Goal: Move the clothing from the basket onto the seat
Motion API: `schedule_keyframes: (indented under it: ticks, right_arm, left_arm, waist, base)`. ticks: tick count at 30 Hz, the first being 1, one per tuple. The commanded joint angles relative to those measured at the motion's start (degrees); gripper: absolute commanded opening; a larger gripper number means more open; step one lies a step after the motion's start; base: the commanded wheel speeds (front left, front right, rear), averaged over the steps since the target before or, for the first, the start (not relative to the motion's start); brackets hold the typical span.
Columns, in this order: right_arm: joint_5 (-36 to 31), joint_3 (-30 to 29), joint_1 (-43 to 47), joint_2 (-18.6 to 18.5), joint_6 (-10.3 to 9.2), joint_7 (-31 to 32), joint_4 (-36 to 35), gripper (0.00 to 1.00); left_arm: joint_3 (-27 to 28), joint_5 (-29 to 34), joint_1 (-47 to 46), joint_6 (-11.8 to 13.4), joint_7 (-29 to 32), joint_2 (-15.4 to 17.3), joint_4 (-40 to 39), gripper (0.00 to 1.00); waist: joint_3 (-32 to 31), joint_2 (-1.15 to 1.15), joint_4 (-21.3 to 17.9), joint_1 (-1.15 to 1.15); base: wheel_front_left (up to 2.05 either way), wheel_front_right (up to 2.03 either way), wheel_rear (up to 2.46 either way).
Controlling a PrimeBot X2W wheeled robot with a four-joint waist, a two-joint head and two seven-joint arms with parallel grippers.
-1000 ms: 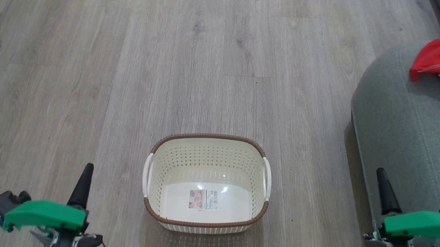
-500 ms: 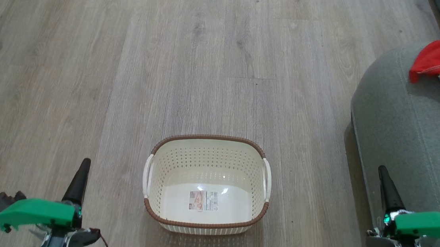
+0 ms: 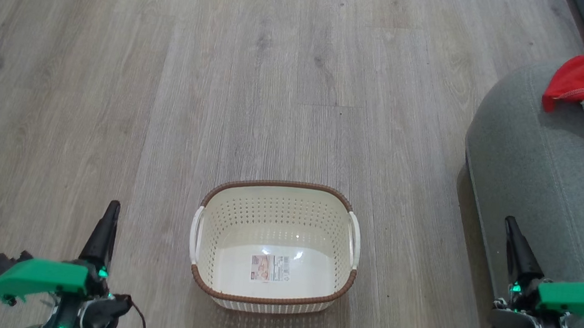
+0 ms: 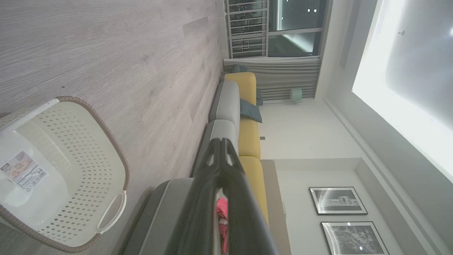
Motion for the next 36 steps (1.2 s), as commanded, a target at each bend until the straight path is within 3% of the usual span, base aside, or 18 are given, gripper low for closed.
schedule_keyframes:
  ticks: [1, 5, 36]
  right_arm:
    - [1.73, 0.84, -2.18, 0.00, -0.01, 0.73, -2.36, 0.00]
    - [3.99, 0.70, -2.19, 0.05, -0.01, 1.27, -2.57, 0.00]
    - [4.00, 0.71, -2.19, 0.05, -0.01, 1.26, -2.57, 0.00]
  left_arm:
    - [2.27, -1.52, -2.79, -0.46, 0.50, 0.40, -2.04, 0.00]
    - [2.48, -3.54, -2.85, -0.55, 1.03, 0.40, -2.22, 0.00]
    - [2.47, -3.55, -2.85, -0.55, 1.02, 0.40, -2.23, 0.00]
  waist:
    - [-0.02, 0.00, 0.01, 0.00]
    - [-0.09, 0.00, 0.02, 0.00]
    - [-0.09, 0.00, 0.02, 0.00]
  base:
    - [0.00, 0.00, 0.00]
    - [0.00, 0.00, 0.00]
    - [0.00, 0.00, 0.00]
